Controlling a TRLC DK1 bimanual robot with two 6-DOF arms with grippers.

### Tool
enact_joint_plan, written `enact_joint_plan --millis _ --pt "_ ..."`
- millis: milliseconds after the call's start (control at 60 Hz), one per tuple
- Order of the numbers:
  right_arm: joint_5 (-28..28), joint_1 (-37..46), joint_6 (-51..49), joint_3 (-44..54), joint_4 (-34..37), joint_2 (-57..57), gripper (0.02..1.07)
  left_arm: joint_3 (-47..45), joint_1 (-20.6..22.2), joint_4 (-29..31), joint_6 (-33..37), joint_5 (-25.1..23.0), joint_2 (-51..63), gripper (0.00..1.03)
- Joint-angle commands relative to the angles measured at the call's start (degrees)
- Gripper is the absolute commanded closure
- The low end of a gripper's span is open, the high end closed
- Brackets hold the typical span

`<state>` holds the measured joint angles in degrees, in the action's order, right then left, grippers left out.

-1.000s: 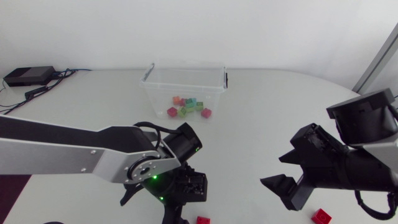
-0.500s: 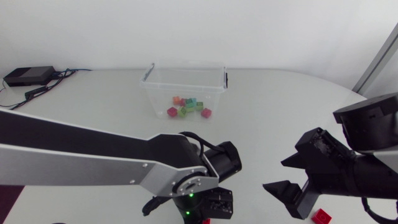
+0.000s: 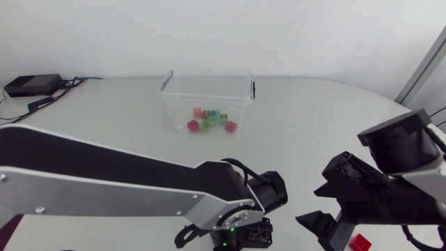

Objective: Pick up the duplo bricks and place them in the container

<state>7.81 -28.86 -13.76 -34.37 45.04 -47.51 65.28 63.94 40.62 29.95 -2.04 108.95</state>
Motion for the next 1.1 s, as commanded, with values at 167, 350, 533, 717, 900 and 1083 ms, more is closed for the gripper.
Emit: enact_joint_plan --millis 167,350,533,717,900,1083 --pt "0.8 -5.5 0.31 -0.35 3.13 -4.26 0.12 -3.75 -5.93 1.04 -1.04 0.64 -11.12 0.89" --pt "0.1 -9.72 0.4 -0.26 3.13 -10.5 0.12 -3.93 -11.03 1.21 -1.04 0.64 -21.06 0.89" --pt "-0.96 -16.84 1.28 -0.35 3.04 -16.83 0.12 -3.4 -14.02 0.07 -1.13 0.64 -27.12 0.89" --pt "-0.34 -24.4 1.89 -0.35 3.04 -22.98 0.12 -3.93 -17.27 -0.98 -1.13 0.64 -30.11 0.89" --pt "-0.08 -28.88 3.04 -0.17 2.6 -26.67 0.12 -4.19 -17.54 -1.42 -1.13 0.55 -30.64 0.89" --pt "0.71 -28.88 3.3 -0.08 0.75 -29.84 0.12 -3.75 -18.24 -2.04 -1.04 0.55 -32.04 0.89"
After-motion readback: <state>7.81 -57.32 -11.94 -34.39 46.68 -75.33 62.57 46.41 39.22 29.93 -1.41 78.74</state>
